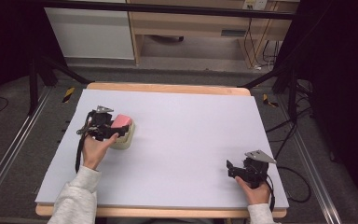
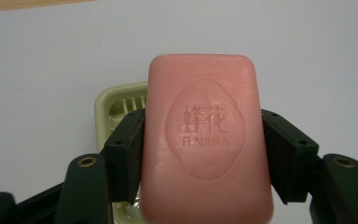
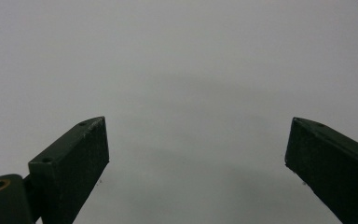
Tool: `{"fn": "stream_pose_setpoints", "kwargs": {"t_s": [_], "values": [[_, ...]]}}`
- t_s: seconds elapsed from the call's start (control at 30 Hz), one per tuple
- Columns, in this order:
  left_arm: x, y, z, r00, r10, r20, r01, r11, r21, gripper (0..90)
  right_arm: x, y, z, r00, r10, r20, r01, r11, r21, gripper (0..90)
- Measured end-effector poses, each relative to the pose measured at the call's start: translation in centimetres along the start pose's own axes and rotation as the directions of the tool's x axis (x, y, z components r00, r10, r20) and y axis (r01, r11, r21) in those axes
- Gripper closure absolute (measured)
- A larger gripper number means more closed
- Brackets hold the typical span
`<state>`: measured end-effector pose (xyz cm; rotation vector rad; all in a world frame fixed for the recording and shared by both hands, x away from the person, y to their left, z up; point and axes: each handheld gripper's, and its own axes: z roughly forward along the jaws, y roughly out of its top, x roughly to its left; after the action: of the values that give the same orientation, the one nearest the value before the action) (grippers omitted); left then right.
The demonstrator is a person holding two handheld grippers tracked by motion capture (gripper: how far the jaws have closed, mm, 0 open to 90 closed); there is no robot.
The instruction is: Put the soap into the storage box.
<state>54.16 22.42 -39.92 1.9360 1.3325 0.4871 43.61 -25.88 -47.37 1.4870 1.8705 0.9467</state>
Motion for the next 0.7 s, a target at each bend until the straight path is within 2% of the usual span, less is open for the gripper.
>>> {"fn": "stream_pose_setpoints", "kwargs": {"t_s": [0.6,0.7], "values": [[1.4,-0.2,2.3,0.997,-0.024,-0.073,0.025,0.9996,0.014,37.5,0.0,0.0,0.1,1.0,0.001,0.0,-0.001,1.0,-0.001,6.4],[1.6,-0.4,2.6,0.9969,-0.03,-0.073,0.031,0.9993,0.021,37.5,0.0,0.0,0.1,1.0,0.0,-0.001,0.0,1.0,-0.001,6.4]]}}
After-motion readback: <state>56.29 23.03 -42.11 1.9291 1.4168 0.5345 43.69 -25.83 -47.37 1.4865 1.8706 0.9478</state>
